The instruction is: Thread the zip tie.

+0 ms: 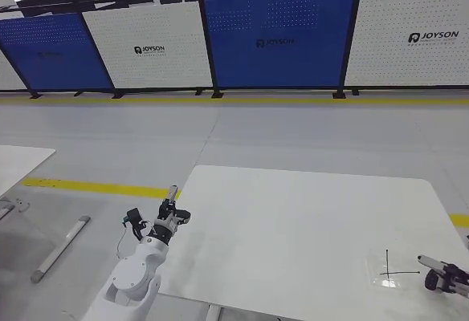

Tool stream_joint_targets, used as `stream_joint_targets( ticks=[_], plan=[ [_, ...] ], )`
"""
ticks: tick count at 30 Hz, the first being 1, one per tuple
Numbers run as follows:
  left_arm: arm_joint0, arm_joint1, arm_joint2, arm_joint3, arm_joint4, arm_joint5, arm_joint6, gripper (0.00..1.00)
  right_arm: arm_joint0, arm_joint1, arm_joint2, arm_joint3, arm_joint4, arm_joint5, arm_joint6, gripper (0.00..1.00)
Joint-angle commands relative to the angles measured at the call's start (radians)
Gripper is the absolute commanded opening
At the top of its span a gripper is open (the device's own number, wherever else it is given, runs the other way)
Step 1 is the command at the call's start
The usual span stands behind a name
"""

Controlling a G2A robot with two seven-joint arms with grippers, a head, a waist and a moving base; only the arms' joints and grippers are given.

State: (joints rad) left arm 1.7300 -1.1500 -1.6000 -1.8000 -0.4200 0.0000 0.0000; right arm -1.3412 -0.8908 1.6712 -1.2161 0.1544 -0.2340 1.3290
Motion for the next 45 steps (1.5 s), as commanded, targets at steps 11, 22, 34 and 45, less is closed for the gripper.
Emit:
stream_joint_targets(
  ticks=[11,22,34,45],
  plan=[
    [0.0,0.0,0.0,0.0,0.0,0.0,0.0,1.0,0.035,0.006,-0.041,0.044,-0.002,0.004,-0.002,0.8],
    [0.0,0.0,0.0,0.0,0.0,0.0,0.0,1.0,0.052,0.008,-0.081,0.085,-0.012,-0.001,-0.024,0.48],
    [0.0,0.0,0.0,0.0,0.0,0.0,0.0,1.0,0.046,0.017,-0.087,0.094,-0.012,-0.018,-0.034,0.4],
    [0.0,0.0,0.0,0.0,0.0,0.0,0.0,1.0,0.015,0.028,-0.073,0.084,0.002,-0.036,-0.035,0.31]
  ],
)
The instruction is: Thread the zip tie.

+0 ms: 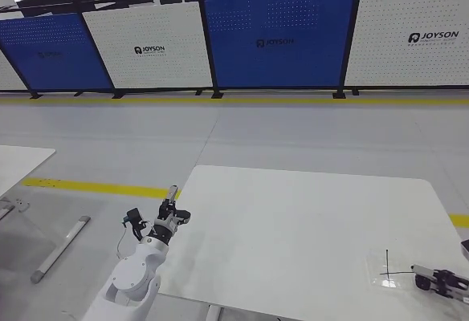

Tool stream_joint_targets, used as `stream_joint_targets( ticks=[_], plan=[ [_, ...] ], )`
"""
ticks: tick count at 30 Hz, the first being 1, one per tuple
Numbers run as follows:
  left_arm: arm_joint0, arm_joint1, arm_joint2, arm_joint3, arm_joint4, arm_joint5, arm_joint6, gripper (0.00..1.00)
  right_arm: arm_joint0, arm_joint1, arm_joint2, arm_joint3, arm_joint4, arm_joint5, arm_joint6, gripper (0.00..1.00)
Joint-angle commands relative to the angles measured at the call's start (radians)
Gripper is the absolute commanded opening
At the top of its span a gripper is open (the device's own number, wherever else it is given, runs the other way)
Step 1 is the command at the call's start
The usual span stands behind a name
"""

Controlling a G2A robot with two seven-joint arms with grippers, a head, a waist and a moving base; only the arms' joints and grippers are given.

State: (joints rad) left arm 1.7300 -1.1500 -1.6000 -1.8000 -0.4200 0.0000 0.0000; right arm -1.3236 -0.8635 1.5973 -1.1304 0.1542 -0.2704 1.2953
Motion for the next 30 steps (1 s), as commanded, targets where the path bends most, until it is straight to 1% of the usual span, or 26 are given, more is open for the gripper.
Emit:
stream_joint_targets(
  ticks=[1,2,10,15,17,21,24,30],
  plan=[
    [0.0,0.0,0.0,0.0,0.0,0.0,0.0,1.0,-0.004,0.002,0.002,-0.003,0.003,0.0,-0.002,0.31],
    [0.0,0.0,0.0,0.0,0.0,0.0,0.0,1.0,-0.006,0.002,0.003,-0.005,0.004,0.0,-0.002,0.29],
    [0.0,0.0,0.0,0.0,0.0,0.0,0.0,1.0,-0.006,0.007,-0.003,-0.011,0.007,0.01,-0.007,0.28],
    [0.0,0.0,0.0,0.0,0.0,0.0,0.0,1.0,0.003,0.008,-0.015,-0.007,0.005,0.016,-0.011,0.24],
    [0.0,0.0,0.0,0.0,0.0,0.0,0.0,1.0,0.006,0.009,-0.019,-0.005,0.005,0.016,-0.011,0.21],
    [0.0,0.0,0.0,0.0,0.0,0.0,0.0,1.0,0.014,0.011,-0.026,0.003,0.005,0.018,-0.011,0.22],
    [0.0,0.0,0.0,0.0,0.0,0.0,0.0,1.0,0.02,0.011,-0.033,0.01,0.004,0.02,-0.013,0.18],
    [0.0,0.0,0.0,0.0,0.0,0.0,0.0,1.0,0.026,0.014,-0.042,0.016,0.003,0.02,-0.018,0.17]
  ],
)
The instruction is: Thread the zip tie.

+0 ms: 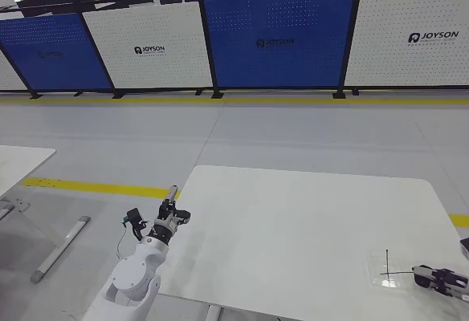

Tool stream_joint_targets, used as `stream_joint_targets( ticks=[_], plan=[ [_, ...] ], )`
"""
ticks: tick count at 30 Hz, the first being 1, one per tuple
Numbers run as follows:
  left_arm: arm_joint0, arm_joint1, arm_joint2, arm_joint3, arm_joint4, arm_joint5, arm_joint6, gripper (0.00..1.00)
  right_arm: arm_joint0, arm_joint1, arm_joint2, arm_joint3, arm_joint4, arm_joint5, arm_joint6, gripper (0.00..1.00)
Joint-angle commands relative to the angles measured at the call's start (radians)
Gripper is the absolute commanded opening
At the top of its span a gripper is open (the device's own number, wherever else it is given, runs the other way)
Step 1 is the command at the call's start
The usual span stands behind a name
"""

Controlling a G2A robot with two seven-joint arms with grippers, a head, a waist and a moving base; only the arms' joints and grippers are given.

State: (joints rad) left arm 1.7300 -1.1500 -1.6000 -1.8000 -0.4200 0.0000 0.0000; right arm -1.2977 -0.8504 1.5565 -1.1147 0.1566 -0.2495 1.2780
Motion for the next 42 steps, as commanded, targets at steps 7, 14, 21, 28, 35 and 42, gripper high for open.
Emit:
stream_joint_targets(
  ticks=[7,14,21,28,35,42],
  plan=[
    [0.0,0.0,0.0,0.0,0.0,0.0,0.0,1.0,0.011,0.003,-0.008,-0.001,0.001,0.008,-0.001,0.17],
    [0.0,0.0,0.0,0.0,0.0,0.0,0.0,1.0,0.017,0.006,-0.015,0.002,0.005,0.013,-0.001,0.0],
    [0.0,0.0,0.0,0.0,0.0,0.0,0.0,1.0,0.012,0.009,-0.013,0.018,0.029,-0.008,0.008,0.0],
    [0.0,0.0,0.0,0.0,0.0,0.0,0.0,1.0,-0.02,0.017,0.058,0.059,0.189,-0.063,0.052,0.0],
    [0.0,0.0,0.0,0.0,0.0,0.0,0.0,1.0,-0.051,0.022,0.068,0.059,0.38,-0.091,0.112,0.0],
    [0.0,0.0,0.0,0.0,0.0,0.0,0.0,1.0,-0.06,0.026,0.047,0.051,0.43,-0.086,0.112,0.0]
  ],
)
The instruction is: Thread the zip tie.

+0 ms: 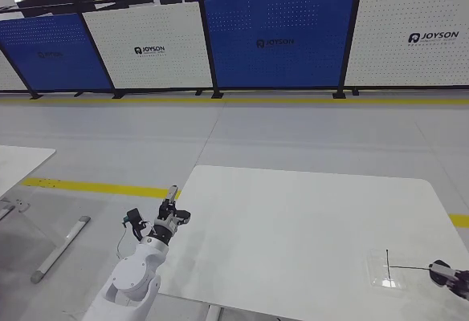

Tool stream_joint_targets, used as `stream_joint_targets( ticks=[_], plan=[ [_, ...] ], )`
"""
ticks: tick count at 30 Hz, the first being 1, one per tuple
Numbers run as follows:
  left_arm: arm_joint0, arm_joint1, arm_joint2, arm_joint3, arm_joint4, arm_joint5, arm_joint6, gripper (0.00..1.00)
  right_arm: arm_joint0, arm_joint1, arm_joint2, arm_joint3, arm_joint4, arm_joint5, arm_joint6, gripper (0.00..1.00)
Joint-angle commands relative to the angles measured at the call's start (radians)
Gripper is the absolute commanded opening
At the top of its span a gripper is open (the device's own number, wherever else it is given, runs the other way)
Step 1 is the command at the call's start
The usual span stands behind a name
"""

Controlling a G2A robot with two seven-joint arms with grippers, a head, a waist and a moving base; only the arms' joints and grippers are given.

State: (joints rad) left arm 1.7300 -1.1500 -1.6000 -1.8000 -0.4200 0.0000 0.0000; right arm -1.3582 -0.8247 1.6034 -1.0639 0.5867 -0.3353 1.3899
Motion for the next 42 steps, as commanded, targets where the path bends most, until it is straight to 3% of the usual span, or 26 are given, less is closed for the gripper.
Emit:
stream_joint_targets(
  ticks=[1,8,13,18,20,29,31,38,40,42],
  plan=[
    [0.0,0.0,0.0,0.0,0.0,0.0,0.0,1.0,0.0,0.0,0.0,0.0,0.0,0.0,0.0,0.0],
    [0.0,0.0,0.0,0.0,0.0,0.0,0.0,1.0,-0.004,-0.003,-0.003,-0.023,0.004,0.001,-0.032,0.0],
    [0.0,0.0,0.0,0.0,0.0,0.0,0.0,1.0,-0.023,-0.006,0.029,-0.084,0.13,0.027,-0.02,0.0],
    [0.0,0.0,0.0,0.0,0.0,0.0,0.0,1.0,-0.04,-0.006,0.048,-0.218,0.141,0.081,-0.081,0.0],
    [0.0,0.0,0.0,0.0,0.0,0.0,0.0,1.0,-0.06,-0.008,0.042,-0.29,0.077,0.088,-0.165,0.0],
    [0.0,0.0,0.0,0.0,0.0,0.0,0.0,1.0,-0.06,-0.008,0.042,-0.29,0.077,0.088,-0.165,0.0],
    [-0.014,0.0,0.002,-0.012,0.01,-0.004,-0.016,1.0,-0.06,-0.008,0.042,-0.29,0.077,0.088,-0.165,0.0],
    [-0.037,0.001,0.086,-0.145,0.199,0.027,-0.077,1.0,-0.06,-0.008,0.042,-0.29,0.077,0.088,-0.165,0.0],
    [-0.047,0.0,0.128,-0.168,0.248,0.05,-0.099,1.0,-0.06,-0.008,0.042,-0.29,0.077,0.088,-0.165,0.0],
    [-0.059,-0.001,0.175,-0.164,0.294,0.066,-0.132,1.0,-0.06,-0.008,0.042,-0.29,0.077,0.088,-0.165,0.0]
  ],
)
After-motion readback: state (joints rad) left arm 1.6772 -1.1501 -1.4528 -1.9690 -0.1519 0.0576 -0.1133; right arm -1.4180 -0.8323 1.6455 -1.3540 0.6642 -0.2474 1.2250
